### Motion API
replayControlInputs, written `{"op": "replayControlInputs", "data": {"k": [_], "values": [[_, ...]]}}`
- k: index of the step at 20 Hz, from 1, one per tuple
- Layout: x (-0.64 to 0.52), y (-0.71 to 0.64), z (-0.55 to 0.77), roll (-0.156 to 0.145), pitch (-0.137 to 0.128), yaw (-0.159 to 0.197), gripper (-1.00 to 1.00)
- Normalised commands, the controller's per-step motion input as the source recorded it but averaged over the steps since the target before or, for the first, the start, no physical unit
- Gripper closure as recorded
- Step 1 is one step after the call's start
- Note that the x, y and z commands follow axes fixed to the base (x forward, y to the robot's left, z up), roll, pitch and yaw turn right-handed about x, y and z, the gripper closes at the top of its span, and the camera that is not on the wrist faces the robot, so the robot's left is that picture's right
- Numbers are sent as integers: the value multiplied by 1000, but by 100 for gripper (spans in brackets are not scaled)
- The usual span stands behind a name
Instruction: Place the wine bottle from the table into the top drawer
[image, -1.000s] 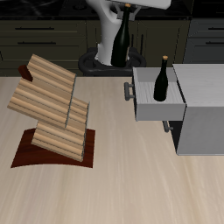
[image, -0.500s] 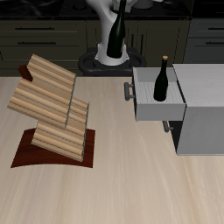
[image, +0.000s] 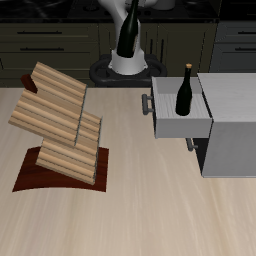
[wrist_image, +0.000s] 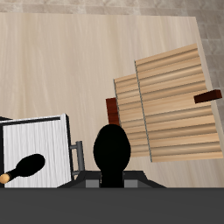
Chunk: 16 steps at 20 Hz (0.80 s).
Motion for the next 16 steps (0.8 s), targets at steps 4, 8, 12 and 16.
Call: {"op": "replayControlInputs", "data": {"k": [4, 8, 12, 16], "values": [[-90, 18, -17, 7, 9, -4, 100], [-224, 52, -56, 9, 6, 5, 100], [-219, 82, 22, -1, -23, -4, 100], [-287, 197, -3, 8, -33, 49, 100]]}}
